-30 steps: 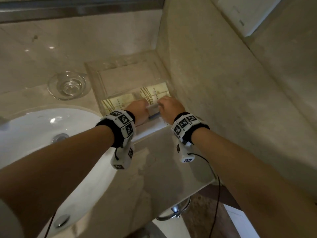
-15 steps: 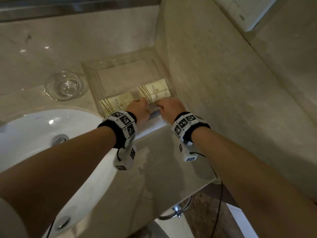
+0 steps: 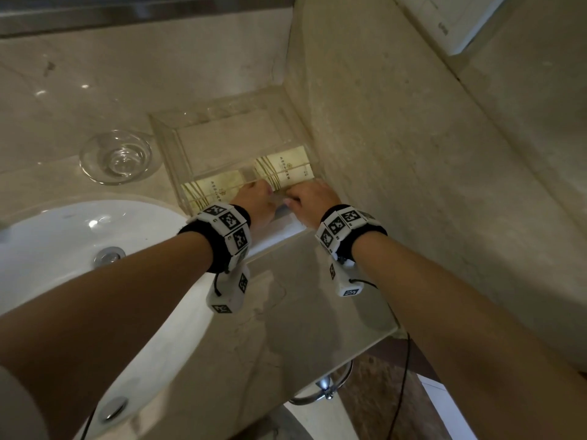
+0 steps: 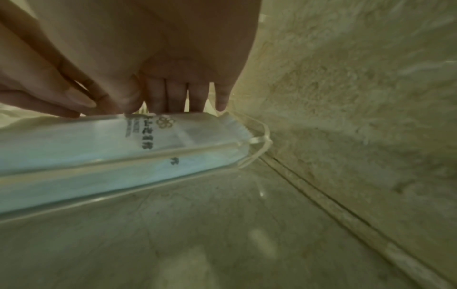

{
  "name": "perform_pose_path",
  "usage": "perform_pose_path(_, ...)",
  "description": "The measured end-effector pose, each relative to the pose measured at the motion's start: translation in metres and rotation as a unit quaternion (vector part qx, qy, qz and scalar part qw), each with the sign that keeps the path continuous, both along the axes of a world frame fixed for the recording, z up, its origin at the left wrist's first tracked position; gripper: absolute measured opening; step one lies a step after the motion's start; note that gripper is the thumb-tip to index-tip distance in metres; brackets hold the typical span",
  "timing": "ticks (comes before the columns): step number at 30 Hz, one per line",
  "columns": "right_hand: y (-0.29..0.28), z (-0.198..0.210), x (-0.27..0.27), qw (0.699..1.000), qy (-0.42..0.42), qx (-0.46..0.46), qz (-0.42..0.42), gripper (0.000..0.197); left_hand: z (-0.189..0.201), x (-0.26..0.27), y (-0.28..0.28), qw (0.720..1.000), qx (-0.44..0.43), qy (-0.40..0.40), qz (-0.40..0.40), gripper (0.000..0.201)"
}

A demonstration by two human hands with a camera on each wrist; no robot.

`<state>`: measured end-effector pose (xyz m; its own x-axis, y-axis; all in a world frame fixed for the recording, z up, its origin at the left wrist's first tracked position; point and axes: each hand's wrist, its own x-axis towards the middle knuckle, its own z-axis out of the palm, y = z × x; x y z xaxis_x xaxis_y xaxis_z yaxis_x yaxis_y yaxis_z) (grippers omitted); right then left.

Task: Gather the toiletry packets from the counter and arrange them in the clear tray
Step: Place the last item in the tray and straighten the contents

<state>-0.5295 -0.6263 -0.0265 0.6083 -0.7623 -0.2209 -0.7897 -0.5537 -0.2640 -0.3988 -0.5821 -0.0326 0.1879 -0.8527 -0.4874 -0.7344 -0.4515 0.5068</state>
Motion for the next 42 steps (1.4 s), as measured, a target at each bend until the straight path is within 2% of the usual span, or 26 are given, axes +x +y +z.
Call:
perform_pose_path(7,-0.004,0.000,-0.005,0.997,-0.049,-0.008,-0.050,0.032,-0.003,0.002,0.002,1.000,-0.016,-0.003,-0.007,0.035)
perform_pose_path(10,-0.004,0.001,-0.004,0.999,-0.011,0.025,-0.033,0.043,-0.001,0.000,0.001,1.000,-0.017,-0.001,-0.007,0.033)
perform_pose_path(13,-0.004,-0.002,-0.004,0.999,0.013,0.035,-0.024,0.047,-0.002,0.000,0.001,1.000,-0.015,0.004,-0.006,0.031)
perform_pose_path(16,-0.001,-0.004,-0.004,0.999,-0.006,0.032,-0.031,0.044,0.000,0.002,0.004,1.000,-0.020,0.004,-0.015,0.032)
perform_pose_path(19,0.003,-0.003,-0.005,0.998,-0.057,0.003,-0.035,0.031,0.007,0.006,0.012,0.999,-0.048,0.017,0.000,0.028)
perform_pose_path(22,0.010,-0.001,-0.006,0.997,-0.072,0.014,-0.009,0.029,0.013,0.016,0.025,0.996,-0.086,0.012,-0.014,0.028)
perform_pose_path(26,0.020,0.000,0.002,0.999,0.000,-0.005,0.035,0.029,0.016,0.030,0.042,0.992,-0.123,0.013,0.006,0.035)
perform_pose_path(34,0.026,0.009,0.001,0.998,0.064,0.015,0.026,0.028,0.010,0.050,0.073,0.988,-0.151,0.028,0.027,0.018)
perform_pose_path(38,0.033,0.009,0.008,1.000,0.000,-0.007,0.016,0.024,0.007,0.057,0.082,0.986,-0.161,0.014,0.049,0.016)
perform_pose_path(40,0.040,0.008,0.020,0.998,-0.024,-0.006,0.054,0.027,0.006,0.062,0.088,0.987,-0.154,-0.001,0.049,0.017)
perform_pose_path(42,0.045,0.007,0.030,0.995,-0.012,-0.004,0.097,0.035,0.003,0.064,0.090,0.988,-0.144,-0.013,0.050,0.020)
